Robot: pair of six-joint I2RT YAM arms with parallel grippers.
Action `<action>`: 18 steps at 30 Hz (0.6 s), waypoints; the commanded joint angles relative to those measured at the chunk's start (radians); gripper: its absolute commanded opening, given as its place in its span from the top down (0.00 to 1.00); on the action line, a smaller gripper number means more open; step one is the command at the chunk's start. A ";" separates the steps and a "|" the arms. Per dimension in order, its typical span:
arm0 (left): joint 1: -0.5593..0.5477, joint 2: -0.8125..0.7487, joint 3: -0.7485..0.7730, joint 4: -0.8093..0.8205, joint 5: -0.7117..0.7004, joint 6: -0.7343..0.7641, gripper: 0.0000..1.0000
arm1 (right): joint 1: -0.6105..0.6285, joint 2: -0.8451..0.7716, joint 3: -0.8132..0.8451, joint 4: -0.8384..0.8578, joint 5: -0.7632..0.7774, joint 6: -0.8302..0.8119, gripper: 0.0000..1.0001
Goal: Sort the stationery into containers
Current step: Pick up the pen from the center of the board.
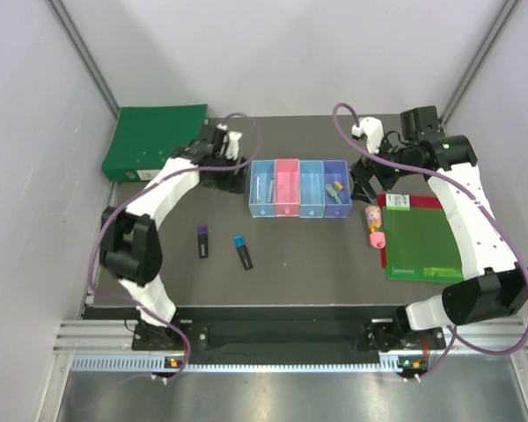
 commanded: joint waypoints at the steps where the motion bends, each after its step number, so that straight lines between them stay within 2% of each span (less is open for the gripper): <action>1: 0.104 -0.153 -0.215 -0.020 -0.024 0.061 0.17 | -0.009 -0.046 0.012 0.018 -0.029 0.010 0.00; 4: 0.147 -0.197 -0.338 0.005 -0.015 0.065 0.10 | -0.009 -0.052 0.015 0.011 -0.024 0.010 0.00; 5: 0.151 -0.205 -0.360 0.011 -0.014 0.063 0.03 | -0.009 -0.052 0.017 0.011 -0.022 0.010 0.00; 6: 0.151 -0.208 -0.393 0.024 -0.006 0.063 0.01 | -0.009 -0.054 0.021 0.009 -0.021 0.014 0.00; 10: 0.151 -0.161 -0.415 0.025 0.045 0.043 0.01 | -0.011 -0.061 0.020 0.018 -0.001 0.050 0.00; 18: 0.151 -0.108 -0.475 0.089 -0.044 0.025 0.01 | -0.009 -0.089 -0.002 0.018 0.017 0.049 0.00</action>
